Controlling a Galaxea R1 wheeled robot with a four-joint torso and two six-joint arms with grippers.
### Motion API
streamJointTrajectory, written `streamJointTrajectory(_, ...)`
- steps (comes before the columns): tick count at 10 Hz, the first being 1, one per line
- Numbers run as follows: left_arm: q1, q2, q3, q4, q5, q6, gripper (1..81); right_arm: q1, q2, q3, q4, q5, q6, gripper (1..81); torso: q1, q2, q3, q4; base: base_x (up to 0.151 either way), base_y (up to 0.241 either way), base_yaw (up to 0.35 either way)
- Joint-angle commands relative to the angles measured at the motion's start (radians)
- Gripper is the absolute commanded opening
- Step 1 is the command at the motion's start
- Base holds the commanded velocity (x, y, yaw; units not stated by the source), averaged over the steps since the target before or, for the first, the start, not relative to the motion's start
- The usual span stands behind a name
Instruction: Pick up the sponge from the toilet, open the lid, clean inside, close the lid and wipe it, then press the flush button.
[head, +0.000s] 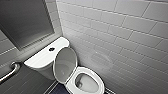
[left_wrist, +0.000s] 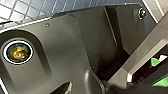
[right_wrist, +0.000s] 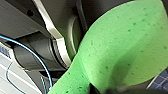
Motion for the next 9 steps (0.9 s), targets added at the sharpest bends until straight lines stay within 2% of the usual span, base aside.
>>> streamJointTrajectory(1,-0.011,-0.007,0.024,0.011,0.041,0.004,81.1,-0.019,-0.005,0.016,-0.013,-0.067,-0.003,1.0,0.000,0.000,0.000,0.000,0.000,0.000,0.000)
streamJointTrajectory(2,-0.008,-0.002,0.020,0.011,0.041,0.004,81.1,-0.019,-0.005,0.020,-0.013,-0.067,-0.003,1.0,-0.064,0.100,0.000,0.000,0.000,0.000,0.000)
streamJointTrajectory(5,-0.002,0.042,-0.031,0.011,0.042,0.004,81.1,-0.011,-0.005,0.020,-0.008,-0.067,-0.002,1.0,-0.093,0.144,0.000,0.000,0.000,0.000,0.000)
streamJointTrajectory(6,0.004,0.067,-0.058,0.011,0.042,0.004,81.1,-0.010,-0.005,0.020,-0.008,-0.067,-0.002,1.0,-0.116,0.180,0.062,0.000,0.000,0.000,0.000)
streamJointTrajectory(7,0.011,0.085,-0.086,0.011,0.038,0.006,81.1,-0.008,-0.005,0.020,-0.008,-0.067,-0.002,1.0,-0.137,0.215,0.103,0.000,0.000,0.000,0.000)
streamJointTrajectory(9,0.020,0.122,-0.141,0.009,0.036,0.020,81.1,-0.005,-0.005,0.019,-0.007,-0.067,-0.002,1.0,-0.173,0.272,0.148,0.000,0.000,0.000,0.000)
